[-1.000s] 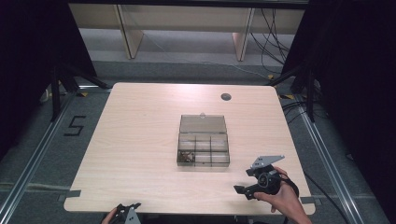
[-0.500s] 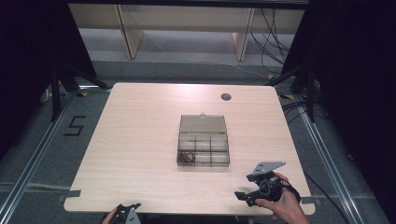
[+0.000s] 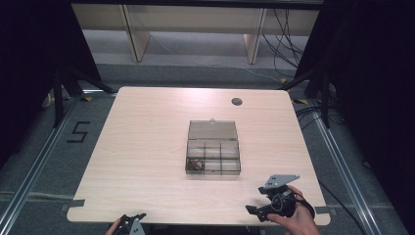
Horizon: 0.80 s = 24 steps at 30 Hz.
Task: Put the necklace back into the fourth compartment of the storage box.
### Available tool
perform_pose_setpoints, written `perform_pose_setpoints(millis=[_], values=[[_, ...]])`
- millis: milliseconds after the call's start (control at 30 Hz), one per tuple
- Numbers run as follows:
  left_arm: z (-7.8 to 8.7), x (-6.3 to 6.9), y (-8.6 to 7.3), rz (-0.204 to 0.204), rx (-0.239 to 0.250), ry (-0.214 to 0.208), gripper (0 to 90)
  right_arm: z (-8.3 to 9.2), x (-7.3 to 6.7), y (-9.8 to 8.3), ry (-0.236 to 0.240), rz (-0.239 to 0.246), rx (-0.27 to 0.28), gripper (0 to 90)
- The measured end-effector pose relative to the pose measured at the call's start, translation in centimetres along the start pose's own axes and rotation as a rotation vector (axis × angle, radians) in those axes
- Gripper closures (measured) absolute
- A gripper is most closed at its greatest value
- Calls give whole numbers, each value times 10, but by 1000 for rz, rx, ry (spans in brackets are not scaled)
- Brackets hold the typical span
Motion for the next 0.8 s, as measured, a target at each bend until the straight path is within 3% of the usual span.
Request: perform_pose_setpoints(millis=[67,133,167,200,333,367,433,500,533,567,600,633,667,700,733,800], values=[[-2,-1,2,2,23,6,155,-1,-1,0,-6,-2,12,172],[-1,-1,1,-12,12,-2,155,1,-2,-2,-8,-6,-2,172],[0,-2,1,-16,15,-2,155,-1,-5,-3,-17,-32,7,171],[0,-2,1,-16,15,-2,155,0,-2,-4,-10,2,1,172],[-1,2,0,11,3,-11,155,-1,-2,-6,-26,-7,18,171],[0,1,0,5,3,-6,155,1,-2,-7,-23,-1,6,170],[-2,-1,3,2,26,6,155,-1,-2,-7,-28,-9,31,170],[0,-1,2,-21,12,-11,155,1,-3,-11,-31,-15,12,169],[0,-1,2,-21,13,-8,155,-1,-3,-10,-32,-12,33,169],[0,-1,1,-17,13,-5,154,1,-4,-12,-28,-17,11,169],[-1,-1,1,-18,8,-6,154,-1,-5,-12,-31,-30,27,169],[-2,2,2,5,16,-6,154,0,-5,-12,-26,-21,27,169],[0,0,0,-15,-5,-10,154,-1,-4,-12,-35,-20,33,169],[-2,1,2,11,22,7,155,0,-4,-13,-37,-20,37,169],[-1,-2,1,-14,4,13,154,0,-5,-13,-35,-28,35,169],[1,-2,1,-20,0,-1,154,2,-4,-14,-37,-16,27,169]])
Point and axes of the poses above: each handheld gripper's, and its own axes: z roughly backward along the jaws, y roughly out of its top, x roughly to its right, the point moved 10 cm from there along -z, roughly forward along the jaws, and after that the axes turned 10 degrees about x, right-handed, at the moved point
